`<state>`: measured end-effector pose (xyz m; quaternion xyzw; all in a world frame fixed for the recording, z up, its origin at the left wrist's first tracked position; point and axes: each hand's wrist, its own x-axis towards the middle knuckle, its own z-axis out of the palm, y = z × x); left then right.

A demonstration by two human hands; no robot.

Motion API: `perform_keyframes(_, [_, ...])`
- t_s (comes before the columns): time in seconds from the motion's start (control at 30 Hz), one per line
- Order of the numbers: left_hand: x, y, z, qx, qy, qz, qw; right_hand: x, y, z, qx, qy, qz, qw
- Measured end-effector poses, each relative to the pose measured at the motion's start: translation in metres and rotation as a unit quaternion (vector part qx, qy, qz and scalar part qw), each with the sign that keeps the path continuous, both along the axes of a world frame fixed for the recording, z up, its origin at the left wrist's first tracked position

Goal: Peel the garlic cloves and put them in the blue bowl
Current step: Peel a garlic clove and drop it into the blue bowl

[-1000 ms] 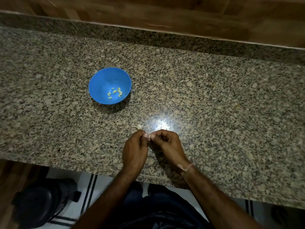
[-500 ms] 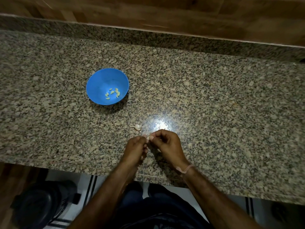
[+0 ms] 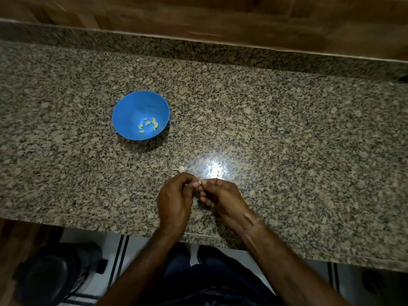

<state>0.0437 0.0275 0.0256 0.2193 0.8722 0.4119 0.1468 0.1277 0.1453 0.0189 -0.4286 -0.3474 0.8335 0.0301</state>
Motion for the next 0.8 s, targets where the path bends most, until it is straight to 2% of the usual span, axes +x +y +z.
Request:
perform_keyframes(0.2, [0.007,0.002,-0.002,0.022,-0.034,0.008,0.999,0.002,-0.008,-0.007,0.176,0.051,0.015,0.983])
perform_keyframes(0.4, [0.004,0.0,-0.004,0.024,-0.063,-0.044,0.997,0.003,0.002,-0.014,0.25,0.027,0.06,0.966])
perform_keyframes(0.67, [0.001,-0.002,-0.006,0.048,-0.099,-0.071,0.991,0.001,0.012,-0.003,0.192,0.032,0.115,0.974])
perform_keyframes(0.8, [0.004,0.0,-0.008,-0.015,-0.085,-0.019,0.996,-0.002,0.009,-0.001,0.131,0.027,0.101,0.986])
